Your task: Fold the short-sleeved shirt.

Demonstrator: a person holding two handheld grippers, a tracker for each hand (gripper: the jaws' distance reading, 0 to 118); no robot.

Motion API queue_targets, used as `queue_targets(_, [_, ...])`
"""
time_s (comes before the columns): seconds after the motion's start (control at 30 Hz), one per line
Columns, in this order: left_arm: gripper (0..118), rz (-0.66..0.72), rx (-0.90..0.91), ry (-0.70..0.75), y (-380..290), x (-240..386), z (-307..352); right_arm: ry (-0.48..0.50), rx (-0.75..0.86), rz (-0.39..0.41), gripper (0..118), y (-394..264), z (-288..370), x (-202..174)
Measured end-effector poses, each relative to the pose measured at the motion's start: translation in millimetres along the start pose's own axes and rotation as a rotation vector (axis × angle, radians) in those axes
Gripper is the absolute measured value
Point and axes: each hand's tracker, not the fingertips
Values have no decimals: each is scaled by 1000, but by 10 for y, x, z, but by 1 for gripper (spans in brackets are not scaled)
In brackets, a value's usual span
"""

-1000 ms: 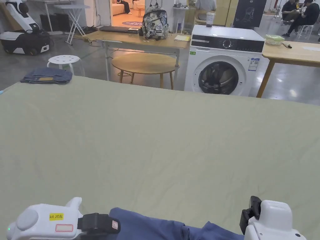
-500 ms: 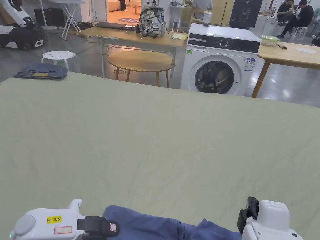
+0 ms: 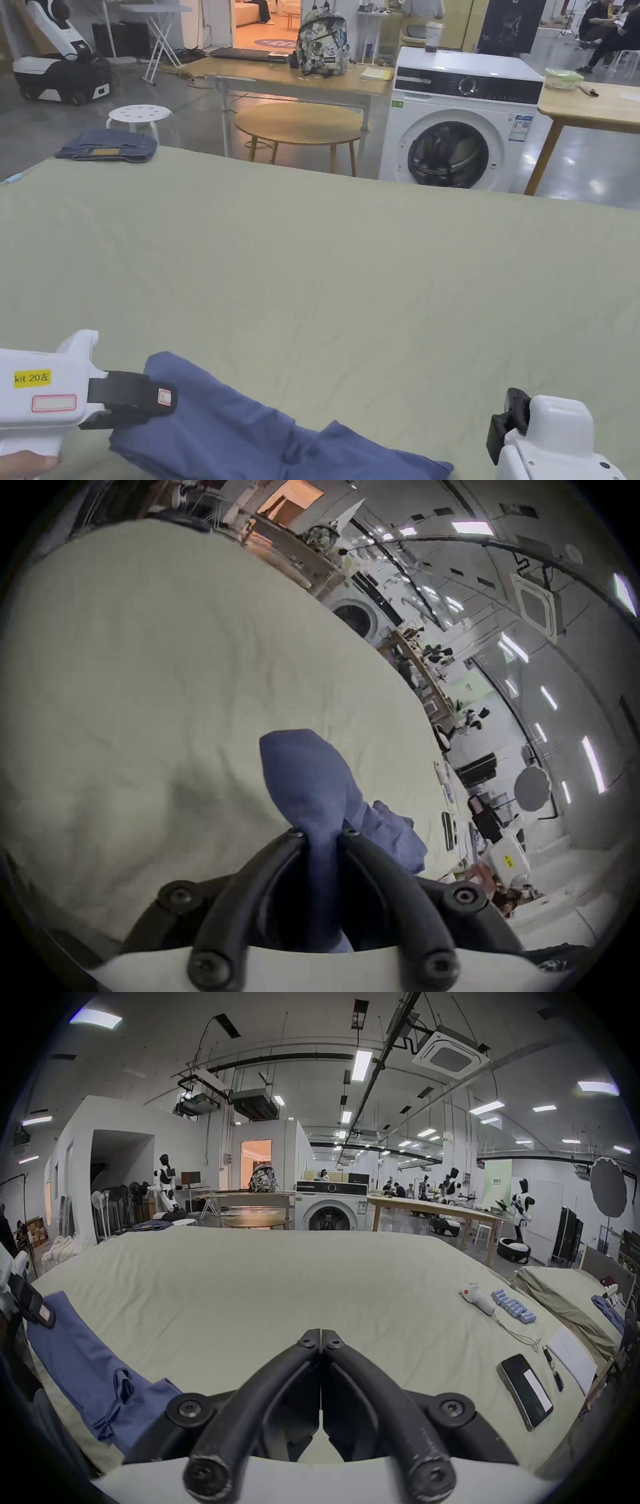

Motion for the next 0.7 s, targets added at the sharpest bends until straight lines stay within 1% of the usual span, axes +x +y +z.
queue_targets(0.17, [5,-75,-11,14,-7,403,-26,11,-5,-5,0,-13,-18,-30])
queue_targets(0.33, [5,-129,-57,-28,-56,781,-209,13,-10,-7,0,-43,-27,-13])
queue_targets(0.37, [5,-143,-63,-26,-106,941,-237,11,-11,-9,0,-47,-24,-3])
queue_targets(0.5, [5,-163,-98,-56,-175,1220,-393,2,-15,-15,0,-63,-8,53])
queue_targets(0.7, [5,-212,-191,-97,-334,1657,-806,-13,-21,-25,0,-85,12,144])
